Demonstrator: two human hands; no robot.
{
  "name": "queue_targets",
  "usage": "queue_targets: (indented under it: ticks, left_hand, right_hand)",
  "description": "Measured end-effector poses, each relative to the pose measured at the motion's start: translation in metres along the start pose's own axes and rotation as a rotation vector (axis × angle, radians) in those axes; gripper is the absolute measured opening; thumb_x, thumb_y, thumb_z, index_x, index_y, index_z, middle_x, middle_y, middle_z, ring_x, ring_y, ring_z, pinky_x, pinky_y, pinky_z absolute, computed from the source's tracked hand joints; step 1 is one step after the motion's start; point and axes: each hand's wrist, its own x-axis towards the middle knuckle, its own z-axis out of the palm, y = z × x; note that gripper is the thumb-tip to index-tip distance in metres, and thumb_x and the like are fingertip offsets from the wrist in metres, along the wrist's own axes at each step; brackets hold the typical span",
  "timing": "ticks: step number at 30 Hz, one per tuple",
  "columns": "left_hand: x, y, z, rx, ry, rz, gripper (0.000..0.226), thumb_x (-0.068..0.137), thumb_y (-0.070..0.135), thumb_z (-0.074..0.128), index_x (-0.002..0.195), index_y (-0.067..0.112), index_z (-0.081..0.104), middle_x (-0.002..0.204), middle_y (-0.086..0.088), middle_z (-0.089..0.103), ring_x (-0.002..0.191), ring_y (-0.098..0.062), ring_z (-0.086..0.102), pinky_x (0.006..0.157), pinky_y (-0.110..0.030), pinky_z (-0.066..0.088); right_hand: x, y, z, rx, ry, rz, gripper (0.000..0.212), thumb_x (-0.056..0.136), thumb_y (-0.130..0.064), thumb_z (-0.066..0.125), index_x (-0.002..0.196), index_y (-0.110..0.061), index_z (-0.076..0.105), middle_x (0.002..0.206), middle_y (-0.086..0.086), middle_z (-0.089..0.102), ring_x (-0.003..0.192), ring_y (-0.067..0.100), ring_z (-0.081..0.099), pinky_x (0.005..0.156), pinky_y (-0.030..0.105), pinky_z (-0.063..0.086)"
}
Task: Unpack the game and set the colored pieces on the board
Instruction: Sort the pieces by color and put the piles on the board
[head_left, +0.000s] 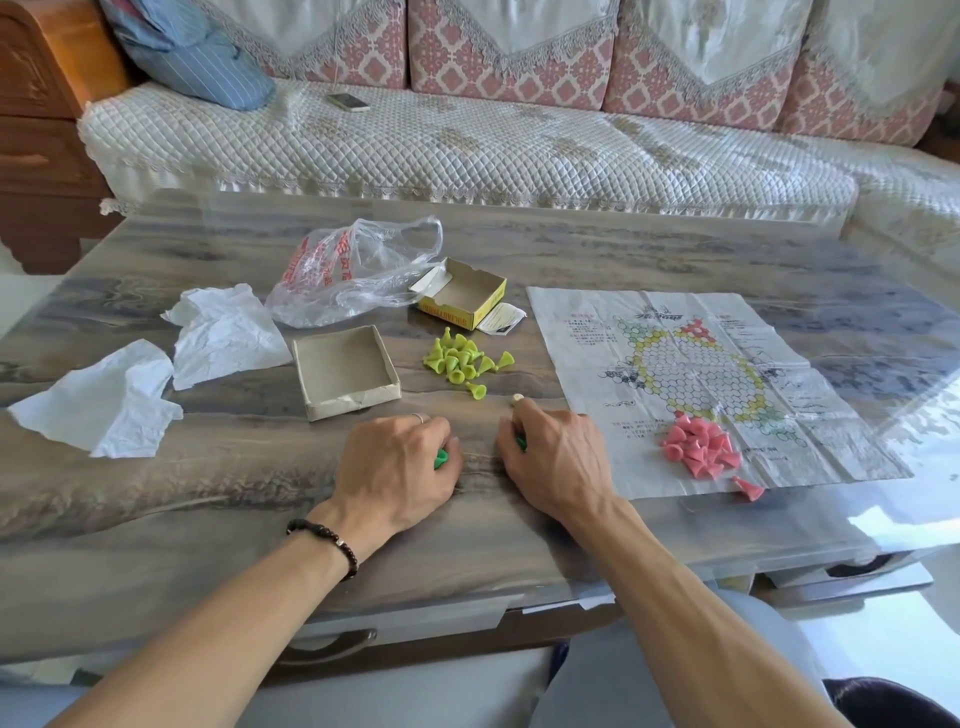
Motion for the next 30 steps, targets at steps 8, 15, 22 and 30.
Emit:
queue_targets:
  ticks: [8, 15, 22, 30]
  left_hand:
    - [0.001, -0.003, 0.003, -0.018, 0.025, 0.011, 0.033, 0.087, 0.028, 0.048, 0.058, 0.022, 0.034, 0.045, 0.001, 0.043, 0.036, -0.023, 0.041, 0.043, -0.023, 0.022]
    - [0.024, 0.005, 0.011, -0.095, 0.016, 0.014, 0.040, 0.081, 0.021, 0.060, 0.056, 0.022, 0.029, 0.040, 0.001, 0.039, 0.036, -0.023, 0.034, 0.043, -0.023, 0.020]
    - [0.096, 0.041, 0.020, -0.265, 0.044, -0.074, 0.047, 0.083, 0.021, 0.059, 0.050, 0.020, 0.025, 0.042, 0.006, 0.025, 0.042, -0.023, 0.029, 0.044, -0.028, 0.023]
    - [0.205, 0.093, 0.071, -0.471, 0.003, -0.185, 0.049, 0.086, 0.024, 0.056, 0.049, 0.015, 0.025, 0.043, 0.002, 0.025, 0.043, -0.018, 0.026, 0.045, -0.032, 0.022]
  right_hand:
    - [0.001, 0.002, 0.001, 0.057, 0.014, -0.017, 0.032, 0.086, -0.028, 0.054, 0.063, -0.016, 0.037, 0.044, 0.005, 0.045, 0.041, 0.032, 0.037, 0.037, 0.034, 0.038]
    - [0.013, 0.006, -0.009, 0.311, 0.064, 0.198, 0.035, 0.085, -0.024, 0.060, 0.057, -0.012, 0.043, 0.046, 0.000, 0.039, 0.046, 0.026, 0.036, 0.046, 0.034, 0.036]
    - [0.066, 0.051, -0.036, 0.487, 0.067, 0.460, 0.033, 0.084, -0.024, 0.057, 0.058, -0.005, 0.051, 0.051, 0.006, 0.051, 0.048, 0.012, 0.039, 0.048, 0.026, 0.034]
    - [0.135, 0.141, -0.041, 0.661, 0.095, 0.687, 0.028, 0.082, -0.016, 0.054, 0.058, -0.010, 0.041, 0.051, 0.003, 0.031, 0.048, 0.016, 0.025, 0.044, 0.024, 0.022]
